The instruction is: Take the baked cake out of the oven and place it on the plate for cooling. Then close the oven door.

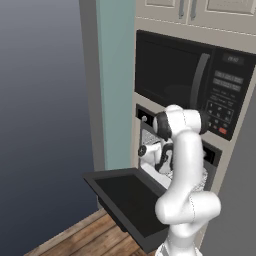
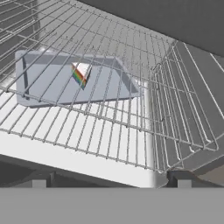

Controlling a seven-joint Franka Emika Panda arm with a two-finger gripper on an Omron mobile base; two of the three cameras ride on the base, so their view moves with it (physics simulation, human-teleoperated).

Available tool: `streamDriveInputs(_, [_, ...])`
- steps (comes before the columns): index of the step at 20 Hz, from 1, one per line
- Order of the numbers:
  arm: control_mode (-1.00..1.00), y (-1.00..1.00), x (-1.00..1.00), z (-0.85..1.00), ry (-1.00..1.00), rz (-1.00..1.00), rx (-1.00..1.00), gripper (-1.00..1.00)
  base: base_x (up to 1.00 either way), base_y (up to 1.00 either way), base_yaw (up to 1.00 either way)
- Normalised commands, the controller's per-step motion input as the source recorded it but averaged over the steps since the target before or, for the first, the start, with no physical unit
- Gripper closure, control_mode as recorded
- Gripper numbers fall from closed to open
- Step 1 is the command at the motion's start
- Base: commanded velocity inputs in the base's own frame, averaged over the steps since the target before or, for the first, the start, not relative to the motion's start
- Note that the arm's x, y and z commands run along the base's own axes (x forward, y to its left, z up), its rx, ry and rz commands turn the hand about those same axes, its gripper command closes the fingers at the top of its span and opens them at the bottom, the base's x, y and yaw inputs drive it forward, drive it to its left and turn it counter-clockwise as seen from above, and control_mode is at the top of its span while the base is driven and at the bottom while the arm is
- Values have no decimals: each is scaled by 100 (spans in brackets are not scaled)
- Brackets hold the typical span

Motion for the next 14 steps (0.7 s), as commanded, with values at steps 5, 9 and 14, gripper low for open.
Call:
streamDriveInputs(5, [-100,-27,41,-92,-27,-10,0,-100,0,0,0])
streamDriveInputs(9, [-100,-15,4,-100,-40,-8,5,-100,0,0,0])
streamDriveInputs(14, [-100,0,0,-100,-27,-5,10,-100,0,0,0])
